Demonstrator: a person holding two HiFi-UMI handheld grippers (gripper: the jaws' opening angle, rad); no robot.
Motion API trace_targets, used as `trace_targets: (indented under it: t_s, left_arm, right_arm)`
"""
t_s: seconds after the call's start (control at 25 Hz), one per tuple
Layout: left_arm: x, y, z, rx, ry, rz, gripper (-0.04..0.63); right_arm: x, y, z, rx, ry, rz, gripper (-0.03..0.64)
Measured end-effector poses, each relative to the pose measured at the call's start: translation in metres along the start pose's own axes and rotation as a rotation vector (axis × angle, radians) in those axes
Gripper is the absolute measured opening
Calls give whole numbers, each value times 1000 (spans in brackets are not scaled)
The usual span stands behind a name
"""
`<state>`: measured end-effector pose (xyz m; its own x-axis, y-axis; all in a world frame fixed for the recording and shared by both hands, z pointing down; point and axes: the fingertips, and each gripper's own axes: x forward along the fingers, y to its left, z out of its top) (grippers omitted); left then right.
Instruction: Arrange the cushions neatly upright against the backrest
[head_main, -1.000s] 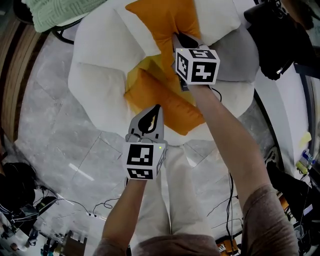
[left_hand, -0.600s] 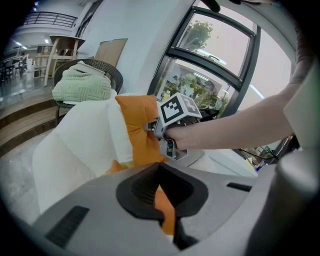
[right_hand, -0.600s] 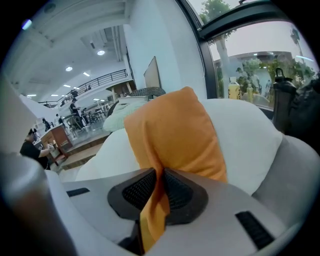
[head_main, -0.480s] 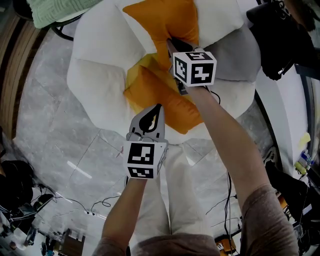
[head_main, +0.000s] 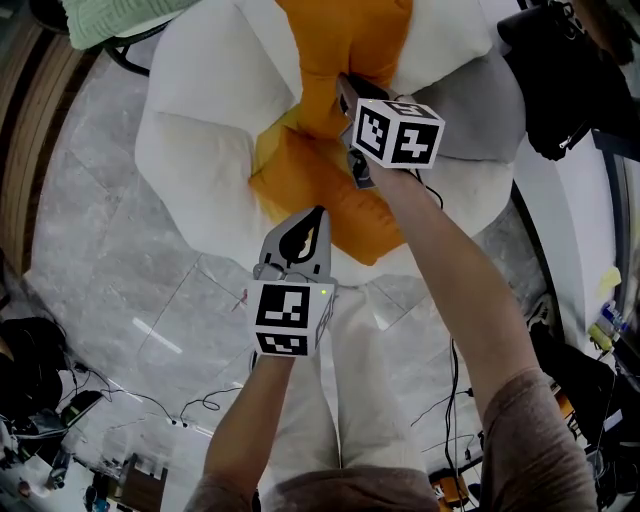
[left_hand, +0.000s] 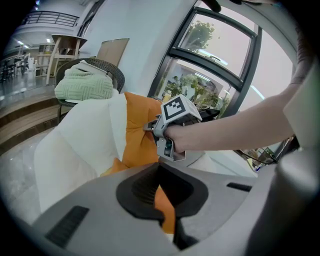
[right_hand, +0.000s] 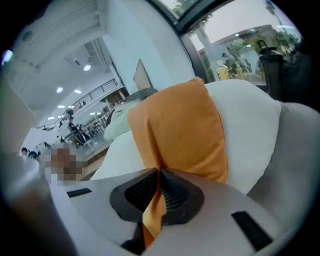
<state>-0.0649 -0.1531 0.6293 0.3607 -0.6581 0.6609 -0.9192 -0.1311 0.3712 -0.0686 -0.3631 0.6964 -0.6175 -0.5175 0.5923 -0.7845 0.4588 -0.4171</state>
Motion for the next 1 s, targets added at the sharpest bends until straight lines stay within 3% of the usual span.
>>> trace_targets:
  t_s: [0.44, 0.68, 0.72, 0.76, 0.8, 1.0]
  left_arm:
    - [-3, -1, -1, 5, -2, -4, 5]
    - [-7, -5, 2, 14, -8, -5, 5]
    - [-8, -6, 3, 16, -9, -6, 5]
    - [-9, -7, 3, 19, -11, -7, 5]
    - [-11, -8, 4, 22, -12, -7, 5]
    - [-18, -10, 11, 28, -24, -8, 5]
  right_arm:
    - [-4, 7, -12, -159, 24, -9, 63]
    - [-19, 17, -15, -228, 31, 19, 158]
    - [-24, 16, -16, -233, 26, 7, 142]
    - [-31, 15, -16, -233, 19, -6, 59]
    - [-37, 13, -18, -228, 12, -18, 21]
    - [-66, 9, -36, -207, 21, -25, 18]
